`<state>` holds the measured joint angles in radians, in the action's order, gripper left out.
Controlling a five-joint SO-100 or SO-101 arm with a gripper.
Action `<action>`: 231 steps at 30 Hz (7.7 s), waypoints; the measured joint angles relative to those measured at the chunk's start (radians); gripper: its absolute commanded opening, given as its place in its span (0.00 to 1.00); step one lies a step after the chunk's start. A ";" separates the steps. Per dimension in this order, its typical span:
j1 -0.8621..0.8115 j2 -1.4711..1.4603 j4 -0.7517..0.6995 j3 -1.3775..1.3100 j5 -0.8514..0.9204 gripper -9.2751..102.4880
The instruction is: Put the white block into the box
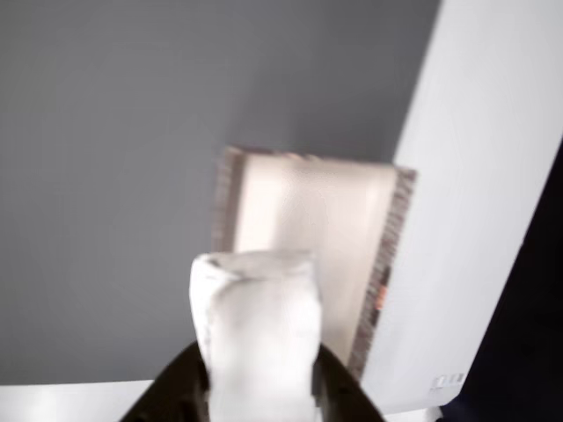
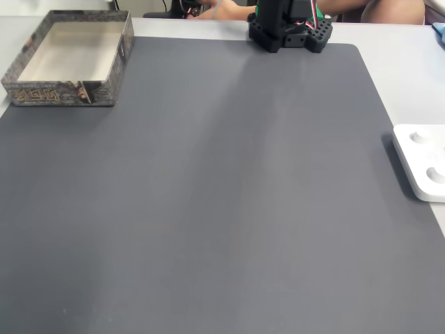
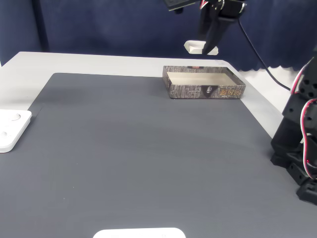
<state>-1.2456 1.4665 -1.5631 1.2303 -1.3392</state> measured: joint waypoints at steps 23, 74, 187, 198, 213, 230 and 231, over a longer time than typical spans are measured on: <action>-0.091 -0.517 0.000 -0.397 0.000 0.07; -0.183 -0.647 0.008 -0.434 -0.012 0.31; 0.873 1.574 0.112 1.513 1.046 0.07; 0.951 1.578 0.144 1.529 1.112 0.07; 1.043 1.678 0.307 1.718 1.134 0.07; 1.112 1.824 0.308 1.841 1.160 0.07; 1.118 1.824 0.302 1.842 1.161 0.07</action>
<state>-0.1273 3.2904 -1.2609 3.0726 -0.1779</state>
